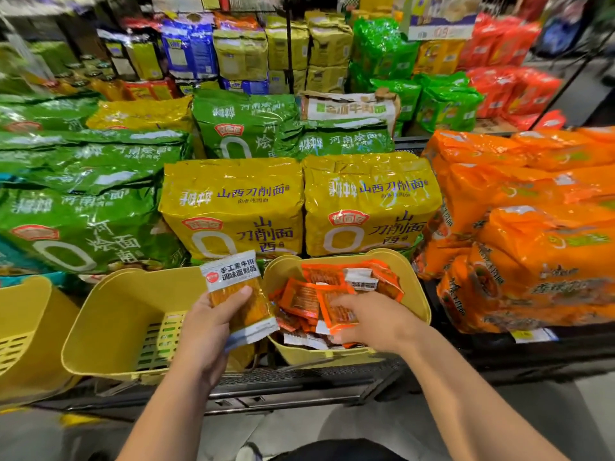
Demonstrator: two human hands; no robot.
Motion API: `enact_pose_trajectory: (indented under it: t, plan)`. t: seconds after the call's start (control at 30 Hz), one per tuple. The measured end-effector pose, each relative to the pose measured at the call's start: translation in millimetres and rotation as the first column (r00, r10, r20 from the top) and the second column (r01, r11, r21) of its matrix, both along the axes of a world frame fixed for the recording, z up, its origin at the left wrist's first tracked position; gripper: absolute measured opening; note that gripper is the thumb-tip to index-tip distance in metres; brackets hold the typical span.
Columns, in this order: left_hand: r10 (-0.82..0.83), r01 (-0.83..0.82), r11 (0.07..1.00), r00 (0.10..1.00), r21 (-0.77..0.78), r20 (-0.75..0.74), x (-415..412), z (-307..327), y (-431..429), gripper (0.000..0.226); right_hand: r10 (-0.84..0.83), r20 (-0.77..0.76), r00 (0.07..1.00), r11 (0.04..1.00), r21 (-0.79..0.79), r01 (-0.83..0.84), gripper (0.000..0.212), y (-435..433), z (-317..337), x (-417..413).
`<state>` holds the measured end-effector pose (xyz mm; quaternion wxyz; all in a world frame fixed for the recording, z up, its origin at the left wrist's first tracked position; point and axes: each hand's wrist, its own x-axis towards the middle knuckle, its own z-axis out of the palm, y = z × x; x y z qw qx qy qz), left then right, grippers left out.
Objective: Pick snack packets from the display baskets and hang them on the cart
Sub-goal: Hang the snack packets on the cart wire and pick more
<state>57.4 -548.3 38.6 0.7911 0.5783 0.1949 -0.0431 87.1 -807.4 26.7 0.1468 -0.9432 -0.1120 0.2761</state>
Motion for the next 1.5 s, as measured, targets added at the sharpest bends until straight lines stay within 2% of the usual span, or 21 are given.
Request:
enact_pose_trajectory:
  t: [0.07, 0.1, 0.17, 0.23, 0.33, 0.43, 0.5, 0.57, 0.63, 0.7, 0.8, 0.9, 0.97, 1.03, 1.1, 1.13, 1.2, 1.27, 1.3, 1.4, 1.5]
  plan:
    - [-0.008, 0.008, 1.0, 1.0, 0.003, -0.006, 2.9, -2.1, 3.2, 0.041, -0.057, 0.007, 0.998, 0.985, 0.166, 0.055, 0.04, 1.8, 16.0, 0.1]
    - [-0.019, 0.019, 1.0, 1.0, 0.001, -0.005, 4.9, -2.8, 4.1, 0.038, -0.122, 0.09, 0.988, 0.965, 0.244, 0.097, 0.034, 1.8, 20.8, 1.6]
    - [-0.054, 0.054, 0.999, 0.998, 0.005, -0.006, 8.4, -4.2, 4.0, 0.033, -0.398, 0.18, 0.9, 0.861, 0.412, 0.298, 0.027, -12.1, 27.9, 1.8]
    - [-0.085, 0.085, 0.996, 0.996, 0.017, 0.0, 12.2, -4.1, 4.4, 0.031, -0.507, 0.289, 0.812, 0.824, 0.44, 0.357, 0.018, -30.4, 26.3, 5.0]
    - [-0.138, 0.137, 0.99, 0.99, 0.024, 0.011, 18.8, -3.4, 5.2, 0.035, -0.518, 0.253, 0.817, 0.846, 0.292, 0.446, 0.016, -43.2, 27.3, 10.0]
    - [-0.166, 0.165, 0.986, 0.986, 0.023, 0.013, 25.2, -3.7, 2.1, 0.032, -0.381, 0.039, 0.924, 0.923, -0.036, 0.383, 0.047, -23.8, 15.3, 11.1]
    - [-0.197, 0.197, 0.98, 0.98, 0.017, 0.004, 28.0, -4.1, -1.6, 0.03, -0.392, -0.118, 0.912, 0.917, -0.122, 0.379, 0.076, -7.7, 0.3, 12.8]
    - [-0.23, 0.23, 0.973, 0.973, 0.011, -0.004, 29.8, -4.8, -4.3, 0.031, -0.42, -0.176, 0.89, 0.905, -0.152, 0.397, 0.088, 1.0, -12.3, 17.6]
    - [-0.254, 0.255, 0.967, 0.967, 0.006, -0.007, 31.1, -4.4, -4.0, 0.03, -0.424, -0.093, 0.901, 0.898, -0.171, 0.405, 0.076, 4.4, -16.8, 20.5]
    - [-0.27, 0.27, 0.963, 0.963, 0.0, -0.008, 32.7, -3.6, -2.5, 0.031, -0.425, 0.057, 0.903, 0.888, -0.166, 0.428, 0.047, 6.6, -14.4, 19.6]
    - [-0.288, 0.287, 0.958, 0.958, -0.02, -0.004, 35.3, -2.0, 0.4, 0.03, -0.432, 0.183, 0.883, 0.895, -0.031, 0.444, 0.027, -0.3, -1.7, 8.2]
    - [-0.305, 0.305, 0.952, 0.952, -0.019, -0.005, 35.7, -1.8, 2.7, 0.027, -0.543, 0.206, 0.814, 0.808, 0.391, 0.44, 0.024, -5.3, 21.8, -8.9]
    - [-0.307, 0.307, 0.952, 0.952, -0.016, -0.009, 34.5, -2.6, 4.8, 0.027, -0.454, 0.181, 0.873, 0.816, 0.478, 0.325, 0.025, -1.4, 22.9, -12.8]
    - [-0.303, 0.303, 0.953, 0.953, -0.012, -0.014, 33.9, -2.7, 5.8, 0.026, -0.296, -0.04, 0.954, 0.893, 0.343, 0.292, 0.036, 3.9, 10.4, -12.3]
    - [-0.299, 0.299, 0.954, 0.954, -0.008, -0.014, 33.1, -2.0, 6.5, 0.026, -0.25, -0.25, 0.936, 0.929, 0.212, 0.304, 0.062, 4.4, 3.4, -9.1]
    - [-0.295, 0.295, 0.955, 0.955, -0.003, -0.012, 32.7, -1.6, 7.2, 0.026, -0.287, -0.259, 0.922, 0.92, 0.194, 0.341, 0.068, 5.4, 5.2, -5.3]
    - [-0.28, 0.28, 0.96, 0.96, 0.006, -0.011, 31.7, -1.3, 9.0, 0.028, -0.39, -0.139, 0.91, 0.897, 0.163, 0.41, 0.065, 9.2, 9.4, 4.2]
    - [-0.252, 0.252, 0.968, 0.968, 0.011, -0.01, 29.5, -1.2, 10.1, 0.029, -0.388, -0.031, 0.921, 0.92, 0.037, 0.389, 0.057, 13.1, 6.3, 16.4]
    - [-0.24, 0.24, 0.971, 0.971, 0.013, -0.009, 28.1, -0.5, 9.3, 0.029, -0.387, -0.038, 0.921, 0.922, -0.012, 0.387, 0.06, 17.0, 2.8, 20.9]
    - [-0.213, 0.213, 0.977, 0.977, 0.023, -0.009, 23.4, 2.3, 5.1, 0.026, -0.494, -0.15, 0.856, 0.869, -0.042, 0.494, 0.109, 25.3, -11.5, 30.4]
    - [-0.187, 0.187, 0.981, 0.982, 0.045, -0.006, 17.6, 4.8, 3.6, 0.024, -0.479, -0.11, 0.871, 0.878, -0.04, 0.477, 0.114, 19.7, -12.6, 34.6]
